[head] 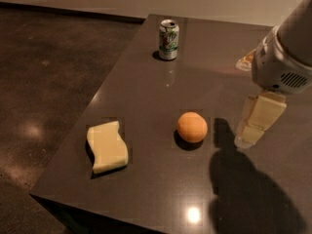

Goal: Move orange near 7up can

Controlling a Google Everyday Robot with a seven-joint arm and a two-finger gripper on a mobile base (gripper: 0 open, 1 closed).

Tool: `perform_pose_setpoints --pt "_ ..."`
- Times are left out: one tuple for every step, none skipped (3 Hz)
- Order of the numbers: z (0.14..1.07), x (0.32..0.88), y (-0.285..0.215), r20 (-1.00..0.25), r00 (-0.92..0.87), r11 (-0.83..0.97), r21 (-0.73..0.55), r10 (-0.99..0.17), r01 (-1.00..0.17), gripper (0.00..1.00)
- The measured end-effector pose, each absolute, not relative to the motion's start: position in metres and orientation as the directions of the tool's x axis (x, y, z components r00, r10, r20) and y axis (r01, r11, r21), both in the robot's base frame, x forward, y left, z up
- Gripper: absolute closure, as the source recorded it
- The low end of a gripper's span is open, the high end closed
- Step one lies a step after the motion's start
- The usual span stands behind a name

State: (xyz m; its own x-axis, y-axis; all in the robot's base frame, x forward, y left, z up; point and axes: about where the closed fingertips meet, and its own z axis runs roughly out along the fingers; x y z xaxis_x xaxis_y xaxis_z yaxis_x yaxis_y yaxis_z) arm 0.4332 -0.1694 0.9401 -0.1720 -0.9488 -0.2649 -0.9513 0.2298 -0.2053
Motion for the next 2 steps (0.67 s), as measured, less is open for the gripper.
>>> perform_pose_setpoints --pt "0.919 0.435 -0.133 -0.308 -0.138 0.196 -0.168 -0.941 -0.966 0.00" --pt "0.906 0.439 -0.109 -0.332 -0.108 0.171 -0.165 -0.937 -0.971 0.00"
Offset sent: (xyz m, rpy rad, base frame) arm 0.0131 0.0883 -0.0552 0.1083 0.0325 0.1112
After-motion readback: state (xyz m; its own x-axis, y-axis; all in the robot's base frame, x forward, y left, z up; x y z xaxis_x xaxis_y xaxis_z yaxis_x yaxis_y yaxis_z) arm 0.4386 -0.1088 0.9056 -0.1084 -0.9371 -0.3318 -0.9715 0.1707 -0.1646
